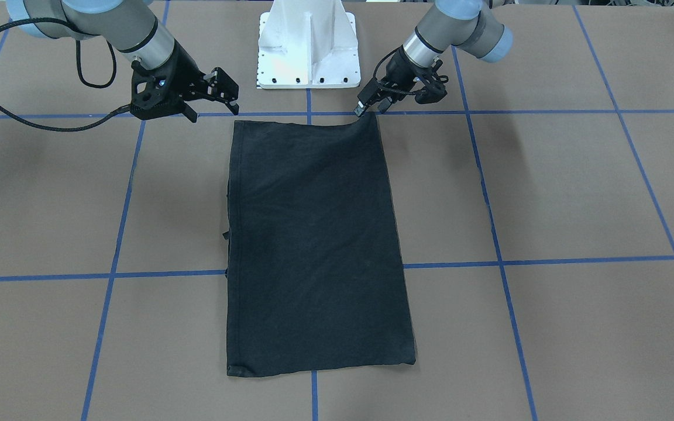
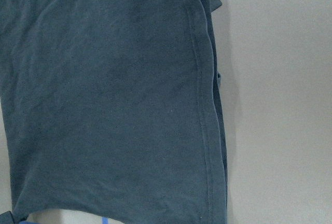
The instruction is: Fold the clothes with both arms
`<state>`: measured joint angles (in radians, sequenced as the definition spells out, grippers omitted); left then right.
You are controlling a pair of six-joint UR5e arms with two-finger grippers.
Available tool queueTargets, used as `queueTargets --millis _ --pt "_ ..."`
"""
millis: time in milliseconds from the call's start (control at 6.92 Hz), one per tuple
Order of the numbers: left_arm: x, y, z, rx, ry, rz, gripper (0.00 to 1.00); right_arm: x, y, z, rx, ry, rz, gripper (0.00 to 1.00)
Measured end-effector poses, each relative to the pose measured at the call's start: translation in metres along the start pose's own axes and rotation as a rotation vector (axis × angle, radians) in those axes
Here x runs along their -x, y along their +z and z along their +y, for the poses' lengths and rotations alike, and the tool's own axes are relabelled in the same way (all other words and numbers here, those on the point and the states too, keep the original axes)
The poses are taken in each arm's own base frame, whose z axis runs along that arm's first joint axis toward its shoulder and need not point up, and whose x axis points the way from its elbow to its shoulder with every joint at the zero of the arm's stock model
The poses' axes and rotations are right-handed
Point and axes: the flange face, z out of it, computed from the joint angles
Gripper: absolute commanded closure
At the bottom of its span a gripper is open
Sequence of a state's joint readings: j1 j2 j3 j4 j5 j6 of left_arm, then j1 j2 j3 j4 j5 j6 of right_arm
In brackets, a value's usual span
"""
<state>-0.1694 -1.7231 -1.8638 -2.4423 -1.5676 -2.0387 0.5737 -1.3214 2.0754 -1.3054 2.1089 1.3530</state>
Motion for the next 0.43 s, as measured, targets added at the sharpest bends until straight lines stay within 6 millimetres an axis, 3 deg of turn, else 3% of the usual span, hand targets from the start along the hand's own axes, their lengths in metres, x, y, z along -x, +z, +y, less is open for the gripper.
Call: queueTargets --millis 434 --pt "0.0020 0.0036 0.0001 0.000 0.000 -0.007 0.19 0.0004 0.0000 0.0005 0.006 0.000 -0.002 0.00"
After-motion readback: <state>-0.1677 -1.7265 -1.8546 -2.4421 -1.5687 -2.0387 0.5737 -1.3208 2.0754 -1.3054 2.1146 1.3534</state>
